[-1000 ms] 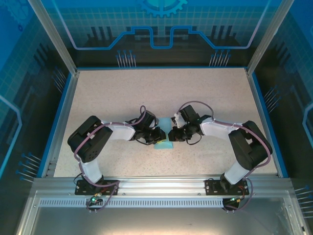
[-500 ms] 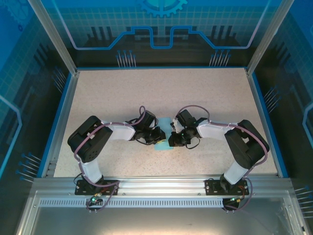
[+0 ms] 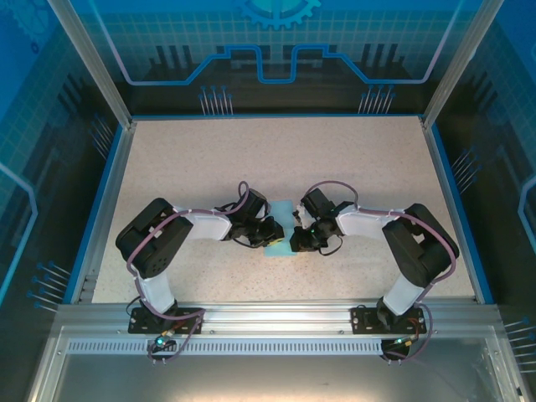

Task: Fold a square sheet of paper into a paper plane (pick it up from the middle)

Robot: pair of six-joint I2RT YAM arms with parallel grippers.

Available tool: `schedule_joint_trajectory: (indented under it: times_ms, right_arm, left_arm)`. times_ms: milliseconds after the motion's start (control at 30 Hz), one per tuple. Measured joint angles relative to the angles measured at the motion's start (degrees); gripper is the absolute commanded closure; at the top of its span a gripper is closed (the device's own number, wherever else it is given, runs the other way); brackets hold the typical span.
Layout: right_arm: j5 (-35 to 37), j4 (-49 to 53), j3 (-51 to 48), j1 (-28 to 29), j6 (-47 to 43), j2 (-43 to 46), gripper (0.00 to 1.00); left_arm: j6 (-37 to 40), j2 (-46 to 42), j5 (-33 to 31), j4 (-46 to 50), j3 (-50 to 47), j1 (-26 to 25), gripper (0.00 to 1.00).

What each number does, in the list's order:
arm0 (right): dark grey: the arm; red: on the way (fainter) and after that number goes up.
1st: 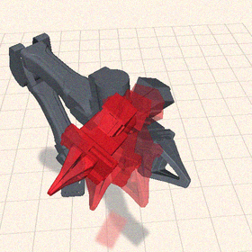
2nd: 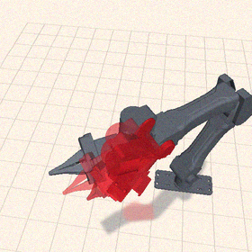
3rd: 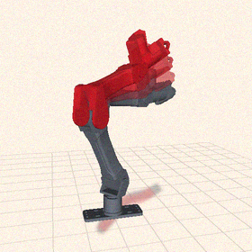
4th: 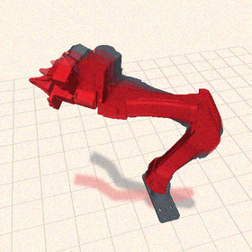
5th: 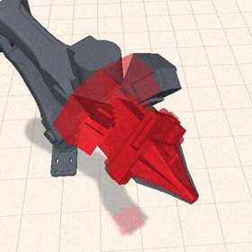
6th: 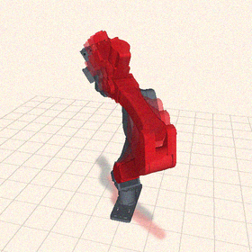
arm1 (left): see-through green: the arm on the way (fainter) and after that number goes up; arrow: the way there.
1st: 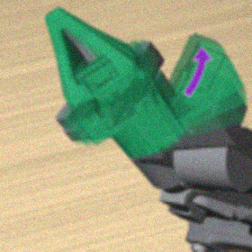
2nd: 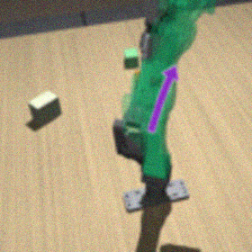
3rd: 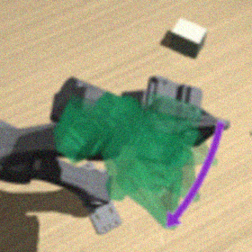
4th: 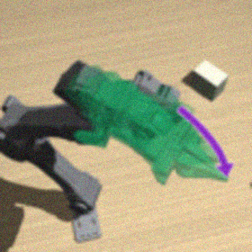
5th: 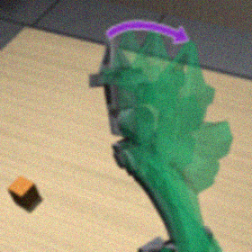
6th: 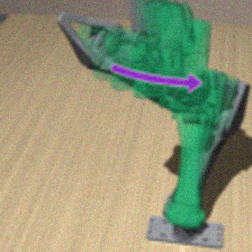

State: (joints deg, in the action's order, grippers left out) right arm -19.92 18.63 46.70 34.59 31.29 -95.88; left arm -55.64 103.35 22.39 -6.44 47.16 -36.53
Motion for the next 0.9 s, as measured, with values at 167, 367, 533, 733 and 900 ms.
schedule_joint_trajectory:
  times_ms: [167,367,533,733,900]
  right_arm:
    - [-0.24,-0.02,-0.02,0.0,0.02,0.33,0.86]
    - [-1.57,-0.31,0.0,-0.02,0.22,3.8,0.88]
    - [-1.62,-0.31,1.14,-0.02,0.24,2.47,0.89]
    - [-1.75,-0.46,1.6,0.0,0.24,-0.2,0.89]
    - [-1.75,-0.44,1.51,0.0,0.22,-0.9,0.9]
  left_arm:
    - [0.0,0.0,-0.07,0.0,0.0,0.0,0.8]
    - [-0.02,0.0,-0.15,0.04,0.0,0.0,0.83]
    - [-0.52,0.0,-0.37,0.09,-0.07,0.0,0.84]
    - [-1.46,0.0,-0.55,0.04,-0.13,0.0,0.85]
    - [-1.49,0.0,-0.55,-0.55,-0.44,0.0,0.85]
